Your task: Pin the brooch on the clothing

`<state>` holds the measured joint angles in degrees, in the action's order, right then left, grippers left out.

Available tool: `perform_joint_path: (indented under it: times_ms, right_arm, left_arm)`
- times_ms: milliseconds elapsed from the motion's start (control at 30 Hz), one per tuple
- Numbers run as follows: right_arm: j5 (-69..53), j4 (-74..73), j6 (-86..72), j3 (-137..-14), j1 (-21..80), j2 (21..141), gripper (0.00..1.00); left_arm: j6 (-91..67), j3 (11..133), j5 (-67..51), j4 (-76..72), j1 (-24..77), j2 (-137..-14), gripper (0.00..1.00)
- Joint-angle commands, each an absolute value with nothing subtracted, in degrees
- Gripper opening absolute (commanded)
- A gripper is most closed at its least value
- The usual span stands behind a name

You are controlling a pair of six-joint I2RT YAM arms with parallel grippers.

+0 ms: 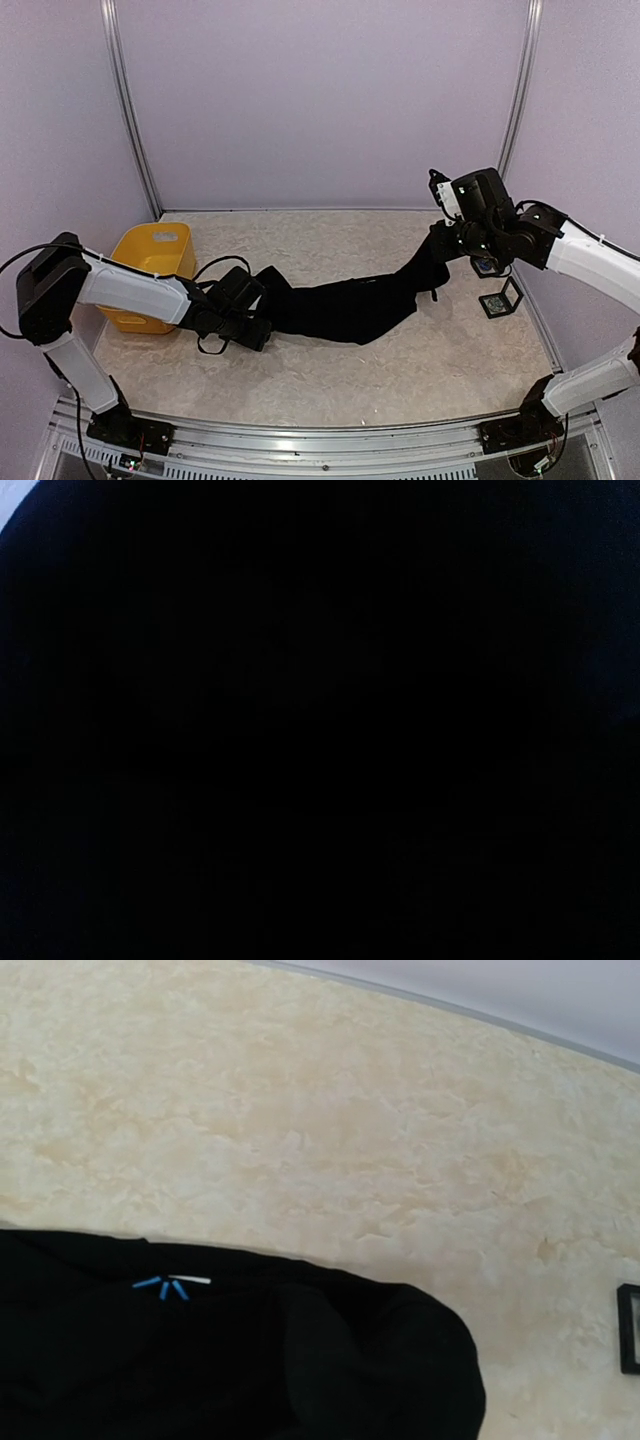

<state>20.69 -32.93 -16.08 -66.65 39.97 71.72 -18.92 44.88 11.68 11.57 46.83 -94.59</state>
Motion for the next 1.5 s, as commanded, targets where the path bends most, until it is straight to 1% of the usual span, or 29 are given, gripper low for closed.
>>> perform_joint_path:
  times_ms: [0, 33, 67, 100, 133, 200, 233, 300, 367, 567, 667, 800, 867, 1067, 1167, 1300, 1400, 1467]
  right_arm:
    - [19.9, -30.6, -16.0, -65.2, 39.5, 68.9, 0.00]
    - [19.6, -30.3, -16.0, -65.0, 39.4, 68.7, 0.00]
    - [19.5, -30.2, -16.0, -65.0, 39.4, 68.6, 0.00]
    - [19.5, -30.1, -15.9, -65.1, 39.4, 68.7, 0.00]
    - [19.6, -30.2, -15.9, -65.2, 39.3, 68.8, 0.00]
    - [19.7, -30.7, -15.9, -65.6, 39.4, 69.1, 0.00]
    - [19.5, -31.2, -15.9, -66.0, 39.2, 69.1, 0.00]
    - [18.5, -32.9, -16.2, -67.7, 38.9, 68.9, 0.00]
    - [18.1, -35.3, -15.9, -71.1, 38.4, 67.7, 0.00]
    - [25.3, -45.0, -12.7, -86.8, 38.3, 60.5, 0.00]
    - [25.7, -47.8, -11.3, -92.3, 38.3, 57.8, 0.00]
    - [25.6, -49.2, -10.2, -96.9, 38.3, 56.2, 0.00]
    - [26.2, -49.8, -9.7, -99.0, 38.3, 56.4, 0.00]
    - [28.8, -49.8, -7.5, -102.2, 38.3, 58.0, 0.00]
    - [31.0, -48.2, -6.1, -99.1, 38.3, 59.3, 0.00]
    - [30.5, -39.3, -0.9, -94.8, 37.4, 63.7, 0.00]
    - [26.6, -31.8, 2.9, -97.6, 32.9, 72.5, 0.00]
    - [21.5, -28.7, 2.7, -102.6, 28.2, 78.1, 0.00]
  left_arm:
    - [-17.1, 47.7, 17.0, 9.0, 47.1, -98.2, 0.70]
    - [-16.4, 47.9, 16.7, 7.9, 47.1, -98.5, 0.69]
    - [-16.0, 48.2, 16.3, 7.3, 47.1, -99.0, 0.66]
    - [-15.6, 48.8, 16.0, 7.1, 47.1, -99.4, 0.58]
    - [-15.4, 49.4, 15.7, 7.4, 47.1, -99.7, 0.46]
    - [-15.2, 50.8, 15.0, 9.0, 47.2, -100.3, 0.07]
    - [-15.3, 51.3, 14.7, 10.1, 47.2, -100.1, 0.00]
    - [-15.4, 52.0, 13.2, 13.1, 47.3, -98.4, 0.00]
    - [-15.5, 52.6, 11.9, 17.4, 47.5, -93.6, 0.00]
    - [-15.1, 60.0, 5.4, 35.4, 47.5, -71.9, 0.00]
    - [-15.0, 66.3, 2.7, 42.6, 47.6, -64.8, 0.00]
    - [-13.4, 73.6, 2.2, 45.3, 47.6, -58.0, 0.00]
    - [-12.3, 75.1, 3.5, 45.4, 47.3, -56.4, 0.00]
    - [-11.1, 77.2, 9.2, 44.9, 41.9, -55.6, 0.00]
    - [-10.6, 75.9, 9.4, 43.4, 36.8, -55.7, 0.00]
    - [-6.9, 75.2, 7.1, 37.9, 28.2, -58.7, 0.00]
    - [-5.3, 81.7, 5.1, 33.2, 21.9, -67.0, 0.00]
    - [-5.6, 89.1, 3.8, 30.7, 18.7, -72.5, 0.00]
